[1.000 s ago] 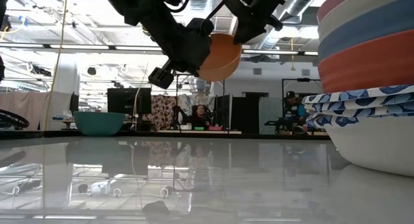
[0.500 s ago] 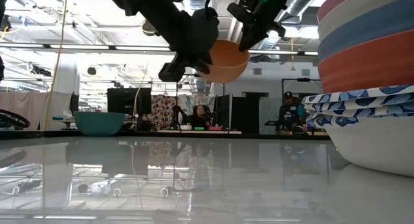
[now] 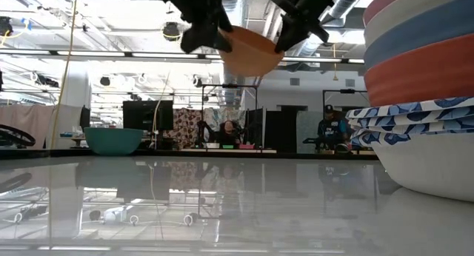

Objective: Nest bowls inside each other
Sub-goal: Stack the orange bowl on top of the pink bowl

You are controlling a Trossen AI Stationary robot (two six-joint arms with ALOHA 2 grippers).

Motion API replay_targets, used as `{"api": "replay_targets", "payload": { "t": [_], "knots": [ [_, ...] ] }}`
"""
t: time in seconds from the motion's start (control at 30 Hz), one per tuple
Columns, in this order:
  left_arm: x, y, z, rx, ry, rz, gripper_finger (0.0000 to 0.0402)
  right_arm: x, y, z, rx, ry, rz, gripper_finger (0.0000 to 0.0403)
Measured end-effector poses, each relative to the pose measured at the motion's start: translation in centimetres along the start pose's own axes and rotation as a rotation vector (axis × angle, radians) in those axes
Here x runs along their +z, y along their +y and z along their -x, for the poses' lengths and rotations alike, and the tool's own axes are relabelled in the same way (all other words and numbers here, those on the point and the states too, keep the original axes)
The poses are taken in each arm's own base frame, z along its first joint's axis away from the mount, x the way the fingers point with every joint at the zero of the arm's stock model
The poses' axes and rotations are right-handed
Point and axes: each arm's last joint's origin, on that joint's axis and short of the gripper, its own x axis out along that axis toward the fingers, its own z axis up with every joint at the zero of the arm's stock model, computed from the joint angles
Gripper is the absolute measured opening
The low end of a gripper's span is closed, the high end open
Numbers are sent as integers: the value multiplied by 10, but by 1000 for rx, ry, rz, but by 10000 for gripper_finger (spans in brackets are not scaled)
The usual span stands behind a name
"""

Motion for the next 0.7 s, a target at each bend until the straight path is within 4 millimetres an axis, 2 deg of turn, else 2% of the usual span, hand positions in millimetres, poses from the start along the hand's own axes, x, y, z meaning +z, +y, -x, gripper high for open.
{"api": "replay_targets", "payload": {
  "t": [0.13,0.43,0.7],
  "knots": [
    [-2,11,9,-23,-63,178,275,1,0,-4,32,7,-6,3],
    [-5,25,22,-132,-180,529,277,-7,1,-13,30,86,-13,3],
    [-19,56,42,-137,-237,802,277,-12,-18,-16,96,258,-34,2]
  ]
}}
